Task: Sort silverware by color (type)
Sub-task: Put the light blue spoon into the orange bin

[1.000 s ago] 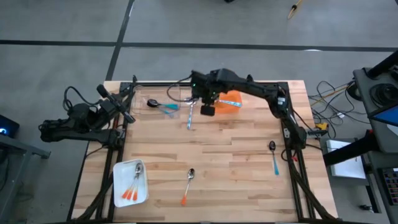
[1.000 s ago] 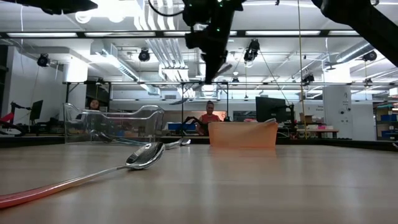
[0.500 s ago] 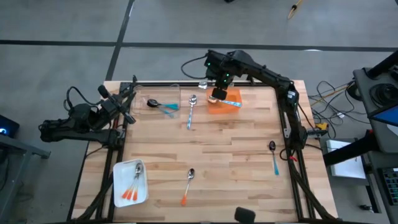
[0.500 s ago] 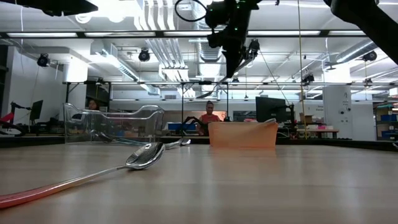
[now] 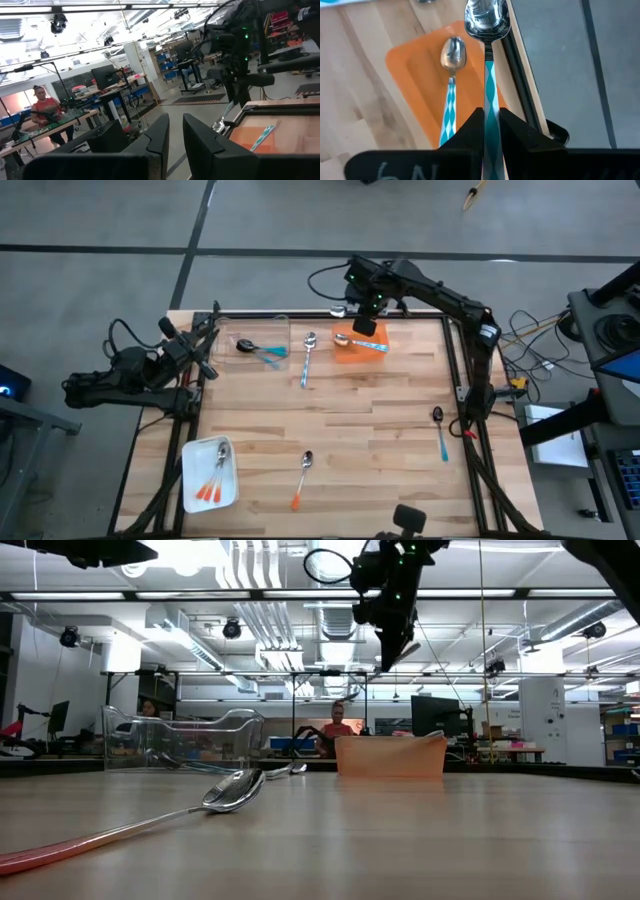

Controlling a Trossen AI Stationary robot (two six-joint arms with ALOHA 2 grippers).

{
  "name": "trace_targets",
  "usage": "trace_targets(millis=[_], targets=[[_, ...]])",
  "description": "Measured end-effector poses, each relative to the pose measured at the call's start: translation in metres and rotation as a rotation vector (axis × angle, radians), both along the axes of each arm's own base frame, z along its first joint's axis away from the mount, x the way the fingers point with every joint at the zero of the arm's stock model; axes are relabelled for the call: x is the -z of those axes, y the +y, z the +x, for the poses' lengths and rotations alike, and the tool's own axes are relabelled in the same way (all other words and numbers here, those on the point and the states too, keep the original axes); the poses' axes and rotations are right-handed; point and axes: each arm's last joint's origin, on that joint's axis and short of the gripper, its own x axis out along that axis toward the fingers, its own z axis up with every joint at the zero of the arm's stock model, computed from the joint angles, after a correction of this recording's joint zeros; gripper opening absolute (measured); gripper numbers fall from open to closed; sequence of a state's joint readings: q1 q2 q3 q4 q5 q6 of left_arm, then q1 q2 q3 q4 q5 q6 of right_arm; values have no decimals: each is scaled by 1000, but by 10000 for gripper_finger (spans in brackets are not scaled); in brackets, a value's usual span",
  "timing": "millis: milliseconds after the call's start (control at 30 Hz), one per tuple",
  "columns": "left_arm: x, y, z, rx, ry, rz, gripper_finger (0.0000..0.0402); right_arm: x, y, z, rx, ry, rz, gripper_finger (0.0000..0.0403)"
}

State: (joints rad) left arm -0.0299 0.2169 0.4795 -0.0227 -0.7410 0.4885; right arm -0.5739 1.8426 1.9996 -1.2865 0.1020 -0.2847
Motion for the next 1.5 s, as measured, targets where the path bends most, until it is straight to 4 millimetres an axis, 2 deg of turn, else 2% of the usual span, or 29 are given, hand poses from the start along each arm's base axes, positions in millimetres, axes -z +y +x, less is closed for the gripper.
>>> trace_targets(millis=[433, 700, 867, 1033, 1500], targets=[[0, 0, 0, 0, 5, 1, 36, 32, -6, -24, 35, -13, -9, 28], [0, 0, 0, 0, 5, 1, 36, 46, -12, -21, 2, -70, 0, 28], [0, 0, 0, 0, 4, 1, 36, 50, -10, -22, 48, -75, 44, 28], [0, 0, 0, 0, 4, 1, 36, 66, -6, -26, 88, -37, 96, 28], [0, 0, 0, -1, 4, 1, 36, 72, -1, -23, 144, -38, 115, 28]])
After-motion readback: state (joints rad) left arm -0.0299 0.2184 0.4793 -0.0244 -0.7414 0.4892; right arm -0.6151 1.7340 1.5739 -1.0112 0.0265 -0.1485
